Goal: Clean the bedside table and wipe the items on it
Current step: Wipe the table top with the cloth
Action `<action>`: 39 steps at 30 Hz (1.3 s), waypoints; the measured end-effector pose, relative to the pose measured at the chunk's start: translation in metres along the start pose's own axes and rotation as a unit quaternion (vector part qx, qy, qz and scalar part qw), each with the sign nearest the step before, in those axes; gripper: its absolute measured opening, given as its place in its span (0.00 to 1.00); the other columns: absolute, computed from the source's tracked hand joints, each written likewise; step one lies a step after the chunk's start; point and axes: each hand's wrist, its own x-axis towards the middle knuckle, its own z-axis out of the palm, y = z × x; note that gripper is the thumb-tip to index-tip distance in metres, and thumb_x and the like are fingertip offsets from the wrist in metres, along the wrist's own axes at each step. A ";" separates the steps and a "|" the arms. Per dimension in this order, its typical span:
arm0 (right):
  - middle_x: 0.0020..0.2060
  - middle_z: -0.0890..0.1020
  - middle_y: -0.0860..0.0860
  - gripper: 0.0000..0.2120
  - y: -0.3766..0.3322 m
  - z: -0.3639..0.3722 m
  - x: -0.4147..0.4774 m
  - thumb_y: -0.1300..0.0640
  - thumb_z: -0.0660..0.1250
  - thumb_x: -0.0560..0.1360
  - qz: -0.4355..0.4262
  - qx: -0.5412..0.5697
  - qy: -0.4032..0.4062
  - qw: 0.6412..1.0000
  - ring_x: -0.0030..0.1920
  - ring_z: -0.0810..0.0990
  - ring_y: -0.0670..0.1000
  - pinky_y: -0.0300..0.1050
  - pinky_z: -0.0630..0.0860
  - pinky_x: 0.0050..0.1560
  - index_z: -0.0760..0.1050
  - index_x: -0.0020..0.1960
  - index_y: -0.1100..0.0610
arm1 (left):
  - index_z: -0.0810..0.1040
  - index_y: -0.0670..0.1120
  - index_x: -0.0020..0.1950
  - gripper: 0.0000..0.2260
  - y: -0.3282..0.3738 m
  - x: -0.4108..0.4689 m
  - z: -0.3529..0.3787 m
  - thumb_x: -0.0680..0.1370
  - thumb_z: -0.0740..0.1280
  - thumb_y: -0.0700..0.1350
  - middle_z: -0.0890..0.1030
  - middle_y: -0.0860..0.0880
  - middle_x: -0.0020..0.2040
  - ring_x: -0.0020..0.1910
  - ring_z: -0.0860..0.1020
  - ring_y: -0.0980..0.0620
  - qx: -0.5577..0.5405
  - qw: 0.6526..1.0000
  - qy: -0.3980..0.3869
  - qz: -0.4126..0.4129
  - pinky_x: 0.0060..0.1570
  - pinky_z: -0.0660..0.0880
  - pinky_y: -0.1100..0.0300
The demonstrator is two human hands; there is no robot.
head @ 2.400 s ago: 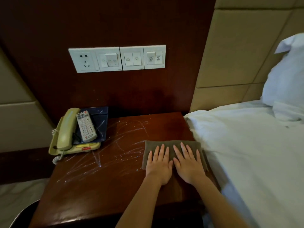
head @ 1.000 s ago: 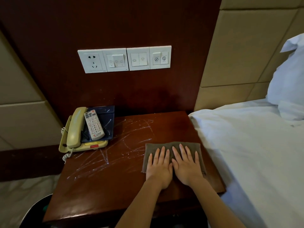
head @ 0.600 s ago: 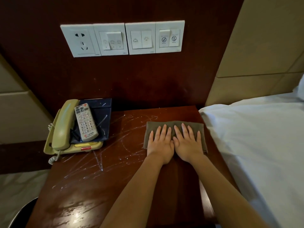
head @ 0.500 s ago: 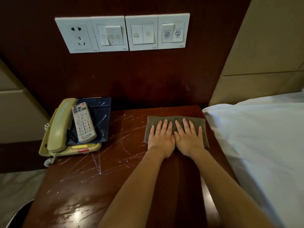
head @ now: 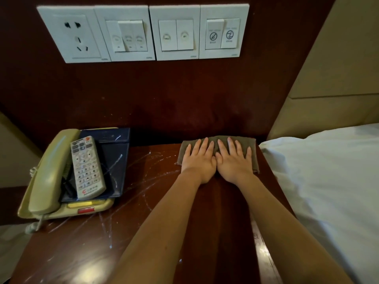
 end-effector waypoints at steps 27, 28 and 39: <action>0.78 0.40 0.50 0.25 -0.022 0.030 -0.178 0.45 0.40 0.82 -0.045 0.014 -0.024 0.999 0.77 0.37 0.52 0.59 0.35 0.74 0.40 0.78 0.46 | 0.41 0.50 0.78 0.26 0.007 -0.180 0.023 0.83 0.43 0.55 0.39 0.50 0.78 0.77 0.38 0.52 0.003 1.000 -0.018 -0.018 0.73 0.35 0.52; 0.78 0.40 0.50 0.25 -0.023 0.032 -0.188 0.44 0.40 0.82 -0.046 0.014 -0.027 0.998 0.77 0.37 0.52 0.59 0.35 0.74 0.40 0.78 0.46 | 0.40 0.50 0.78 0.26 0.009 -0.191 0.025 0.83 0.43 0.55 0.39 0.50 0.78 0.77 0.38 0.51 0.003 1.000 -0.020 -0.019 0.73 0.35 0.52; 0.78 0.39 0.49 0.34 -0.033 0.046 -0.283 0.38 0.28 0.72 -0.046 0.002 -0.053 0.998 0.77 0.37 0.52 0.58 0.35 0.74 0.39 0.78 0.44 | 0.39 0.49 0.78 0.26 0.024 -0.287 0.037 0.83 0.43 0.55 0.37 0.50 0.78 0.76 0.36 0.51 -0.002 0.998 -0.051 -0.032 0.73 0.34 0.51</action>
